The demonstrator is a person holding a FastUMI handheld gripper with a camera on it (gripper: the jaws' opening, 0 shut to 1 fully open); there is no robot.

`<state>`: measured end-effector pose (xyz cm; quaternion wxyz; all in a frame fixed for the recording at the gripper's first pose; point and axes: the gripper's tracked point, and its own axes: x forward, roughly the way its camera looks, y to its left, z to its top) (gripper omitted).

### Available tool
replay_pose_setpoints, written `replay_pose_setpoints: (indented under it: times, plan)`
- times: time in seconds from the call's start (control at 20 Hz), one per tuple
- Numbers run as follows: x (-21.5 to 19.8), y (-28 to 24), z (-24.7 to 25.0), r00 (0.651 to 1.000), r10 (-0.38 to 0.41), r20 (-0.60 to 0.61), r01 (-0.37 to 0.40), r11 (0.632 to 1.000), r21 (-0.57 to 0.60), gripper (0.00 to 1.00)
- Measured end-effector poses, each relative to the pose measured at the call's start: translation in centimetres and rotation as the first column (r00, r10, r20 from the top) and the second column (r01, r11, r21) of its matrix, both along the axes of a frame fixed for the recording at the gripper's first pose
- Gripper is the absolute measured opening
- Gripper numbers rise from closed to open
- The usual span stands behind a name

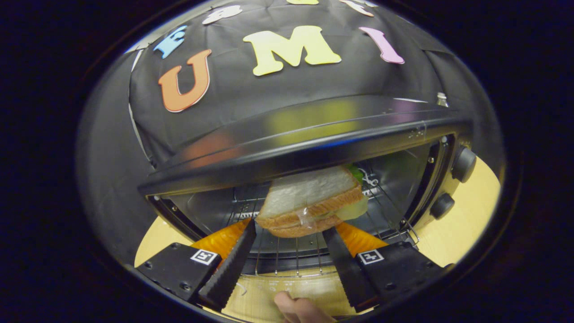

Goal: Open the toaster oven, put the food inside, and close the toaster oven door.

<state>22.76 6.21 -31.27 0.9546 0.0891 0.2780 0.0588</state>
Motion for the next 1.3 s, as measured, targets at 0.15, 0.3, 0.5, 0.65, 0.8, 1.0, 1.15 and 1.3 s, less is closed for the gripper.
replay_pose_setpoints:
  times: [0.15, 0.3, 0.5, 0.65, 0.8, 1.0, 1.15, 1.3]
  plan:
    - [-1.4, 0.4, -0.7, 0.999, 0.032, -0.020, -0.034, 0.992, -0.121, 0.98]
    - [-3.1, -0.3, -1.6, 0.998, 0.019, -0.060, -0.034, 0.966, -0.256, 0.98]
    - [-6.7, -1.0, -0.2, 0.997, 0.001, -0.073, -0.022, 0.960, -0.277, 0.99]
    - [-10.5, -2.4, 2.0, 0.998, -0.018, -0.067, -0.003, 0.953, -0.302, 0.99]
    - [-13.3, -2.1, 1.7, 0.995, -0.011, -0.103, -0.017, 0.964, -0.266, 0.99]
    - [-16.1, -2.8, 0.5, 0.985, -0.030, -0.169, -0.008, 0.975, -0.221, 1.00]
    - [-17.5, -2.7, -0.9, 0.976, 0.004, -0.217, -0.053, 0.975, -0.218, 1.00]
    - [-18.0, -3.1, -1.9, 0.971, -0.002, -0.238, -0.051, 0.974, -0.219, 1.00]
